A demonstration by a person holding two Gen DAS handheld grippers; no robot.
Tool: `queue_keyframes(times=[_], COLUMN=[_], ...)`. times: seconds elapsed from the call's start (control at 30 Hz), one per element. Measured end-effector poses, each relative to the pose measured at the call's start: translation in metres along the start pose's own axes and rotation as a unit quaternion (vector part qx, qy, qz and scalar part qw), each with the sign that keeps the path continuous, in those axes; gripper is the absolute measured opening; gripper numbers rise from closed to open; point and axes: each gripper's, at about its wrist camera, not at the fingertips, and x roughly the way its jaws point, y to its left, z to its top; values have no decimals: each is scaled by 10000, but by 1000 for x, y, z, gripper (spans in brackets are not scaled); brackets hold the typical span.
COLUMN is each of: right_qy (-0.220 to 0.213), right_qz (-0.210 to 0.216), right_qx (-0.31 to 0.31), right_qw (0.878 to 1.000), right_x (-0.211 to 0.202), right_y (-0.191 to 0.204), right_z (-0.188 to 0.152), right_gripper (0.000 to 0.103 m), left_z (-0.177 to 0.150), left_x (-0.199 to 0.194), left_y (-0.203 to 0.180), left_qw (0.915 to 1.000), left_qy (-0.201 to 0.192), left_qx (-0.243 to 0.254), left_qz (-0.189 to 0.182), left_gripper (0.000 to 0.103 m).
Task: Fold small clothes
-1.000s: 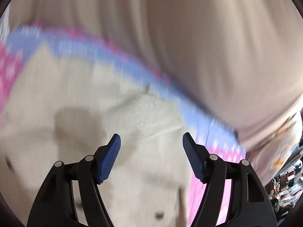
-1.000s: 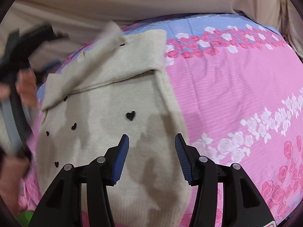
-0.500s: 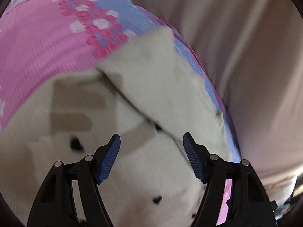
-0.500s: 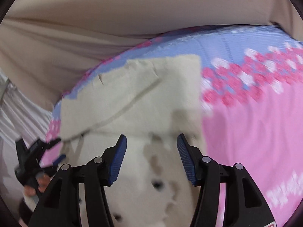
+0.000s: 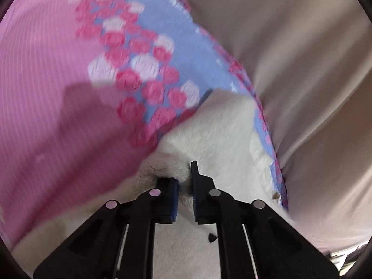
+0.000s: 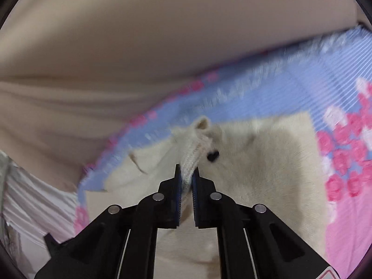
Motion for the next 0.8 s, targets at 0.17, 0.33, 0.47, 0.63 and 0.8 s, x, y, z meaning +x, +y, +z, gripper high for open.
queue_keyframes(times=[0.17, 0.33, 0.47, 0.63, 0.8], right_qy=[496, 478, 178, 388, 341], right_qz=[-975, -986, -1196, -1239, -888], right_qx=[-38, 325, 315, 759, 303], right_qw=[9940, 9934, 9922, 9886, 9950], right_x=[0, 4, -16, -27, -50], right_y=[-52, -73, -82, -114, -89], right_z=[-44, -60, -50, -52, -52], right_gripper=[6, 5, 3, 1, 30], left_z=[0, -12, -8, -15, -19], left_x=[23, 28, 27, 25, -1], left_y=[-1, -8, -1, -9, -4], left_qw=[9985, 9954, 9948, 9922, 9940], left_qy=[291, 266, 317, 319, 311], left_qx=[385, 761, 805, 1039, 1018], left_qz=[270, 522, 533, 604, 262], left_gripper=[8, 8, 8, 11, 36])
